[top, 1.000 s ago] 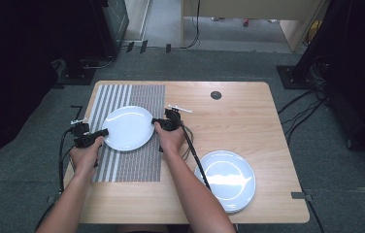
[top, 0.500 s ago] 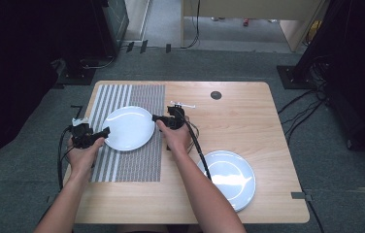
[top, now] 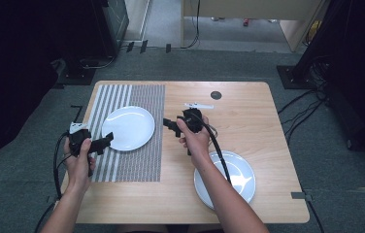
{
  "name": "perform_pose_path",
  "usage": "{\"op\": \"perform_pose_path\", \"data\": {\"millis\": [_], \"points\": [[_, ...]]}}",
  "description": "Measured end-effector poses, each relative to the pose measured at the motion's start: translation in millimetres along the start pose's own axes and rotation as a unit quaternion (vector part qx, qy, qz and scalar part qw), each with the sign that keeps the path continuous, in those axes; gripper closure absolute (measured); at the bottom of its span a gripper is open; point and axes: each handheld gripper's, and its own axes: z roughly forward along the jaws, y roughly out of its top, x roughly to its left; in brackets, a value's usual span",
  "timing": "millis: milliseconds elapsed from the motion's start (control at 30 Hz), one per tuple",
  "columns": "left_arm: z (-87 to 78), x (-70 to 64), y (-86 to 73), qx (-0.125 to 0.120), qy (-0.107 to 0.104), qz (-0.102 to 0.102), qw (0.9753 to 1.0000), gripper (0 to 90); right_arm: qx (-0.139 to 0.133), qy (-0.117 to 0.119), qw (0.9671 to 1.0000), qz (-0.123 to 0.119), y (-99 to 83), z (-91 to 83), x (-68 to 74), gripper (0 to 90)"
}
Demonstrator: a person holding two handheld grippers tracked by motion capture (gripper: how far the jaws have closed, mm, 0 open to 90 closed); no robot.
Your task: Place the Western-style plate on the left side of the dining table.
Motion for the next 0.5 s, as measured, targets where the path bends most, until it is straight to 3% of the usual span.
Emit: {"op": "perform_pose_path", "data": {"millis": [33, 167, 233, 500], "points": [[-2.4, -2.4, -1.0, 0.001, -0.003, 0.000, 1.0000, 9.4, 0.002, -0.004, 1.0000, -0.007, -5.0, -11.4, -2.7, 31.2], [-10.5, -12.1, -6.7, 0.004, -0.009, 0.012, 0.9999, 9.4, 0.000, -0.008, 0.9999, -0.014, -10.3, -25.6, -6.5, 31.0], [-15.4, -16.1, -11.8, 0.004, -0.011, 0.017, 0.9998, 9.4, 0.002, -0.014, 0.9997, -0.018, -16.5, -41.7, -11.1, 29.8], [-31.1, -22.6, -22.8, -0.003, -0.018, 0.024, 0.9996, 9.4, -0.006, -0.027, 0.9987, -0.042, -29.3, -74.8, -22.3, 28.1]]}}
